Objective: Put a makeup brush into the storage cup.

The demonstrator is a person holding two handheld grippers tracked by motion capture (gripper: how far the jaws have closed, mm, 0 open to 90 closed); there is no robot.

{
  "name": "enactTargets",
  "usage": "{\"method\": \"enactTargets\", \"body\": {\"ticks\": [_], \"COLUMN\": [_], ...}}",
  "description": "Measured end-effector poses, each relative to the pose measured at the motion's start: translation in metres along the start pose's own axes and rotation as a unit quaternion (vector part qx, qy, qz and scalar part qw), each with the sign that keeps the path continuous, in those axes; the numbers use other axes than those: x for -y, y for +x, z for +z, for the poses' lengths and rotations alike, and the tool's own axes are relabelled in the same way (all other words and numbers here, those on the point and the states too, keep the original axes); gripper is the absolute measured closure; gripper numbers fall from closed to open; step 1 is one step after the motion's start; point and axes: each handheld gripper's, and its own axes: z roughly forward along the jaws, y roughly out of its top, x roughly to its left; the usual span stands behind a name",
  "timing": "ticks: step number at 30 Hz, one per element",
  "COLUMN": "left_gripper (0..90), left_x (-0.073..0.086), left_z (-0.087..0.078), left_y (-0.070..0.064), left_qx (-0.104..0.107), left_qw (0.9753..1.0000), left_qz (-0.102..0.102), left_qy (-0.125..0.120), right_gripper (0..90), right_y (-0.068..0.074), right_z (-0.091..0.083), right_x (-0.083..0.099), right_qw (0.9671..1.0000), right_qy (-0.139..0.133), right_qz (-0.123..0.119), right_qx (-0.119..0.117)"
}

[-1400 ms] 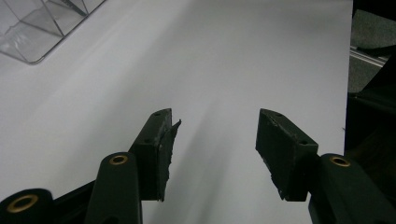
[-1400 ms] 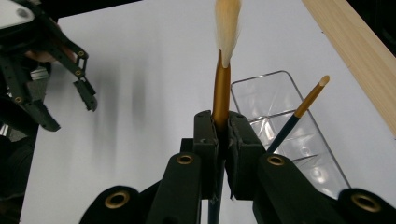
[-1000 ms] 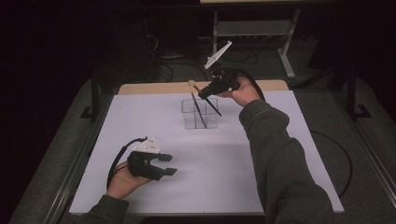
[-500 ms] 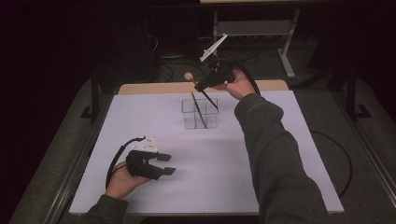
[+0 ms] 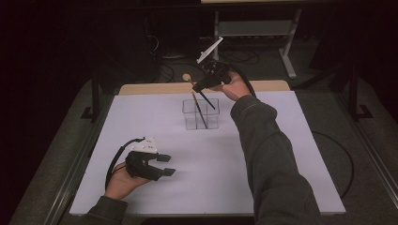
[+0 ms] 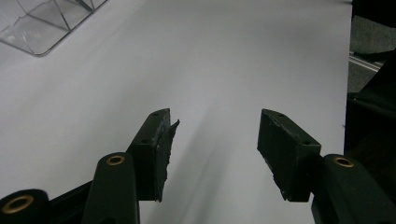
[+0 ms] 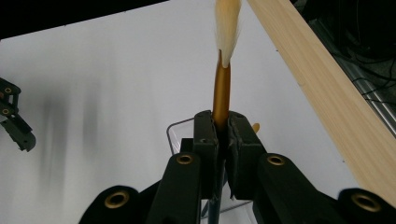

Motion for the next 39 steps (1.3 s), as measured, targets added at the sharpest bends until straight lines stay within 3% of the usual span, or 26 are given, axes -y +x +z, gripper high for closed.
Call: {"method": "enactTargets", "body": {"ticks": [18, 26, 29, 39], "left_gripper": [43.5, 43.5, 43.5, 43.1], "left_x": [0.002, 0.002, 0.001, 0.002], "left_z": [-0.001, -0.002, -0.002, -0.003], "left_y": [0.0, 0.001, 0.002, 0.002], "left_qx": [0.003, 0.003, 0.002, 0.003], "left_qw": [0.9999, 0.9999, 1.0, 0.9999], "left_qz": [-0.012, -0.011, -0.001, -0.01], "left_qy": [-0.002, -0.001, -0.001, -0.005], "right_gripper": [82.6, 82.6, 82.6, 82.5], "right_y": [-0.006, -0.007, -0.007, -0.008], "right_z": [0.008, 0.009, 0.01, 0.014], "right_x": [0.007, 0.008, 0.009, 0.012], "right_qw": [0.9999, 0.9999, 0.9998, 0.9997], "right_qy": [0.002, 0.004, 0.004, 0.01], "right_qz": [0.015, 0.015, 0.018, 0.021], "right_qx": [0.005, 0.006, 0.008, 0.005]}}
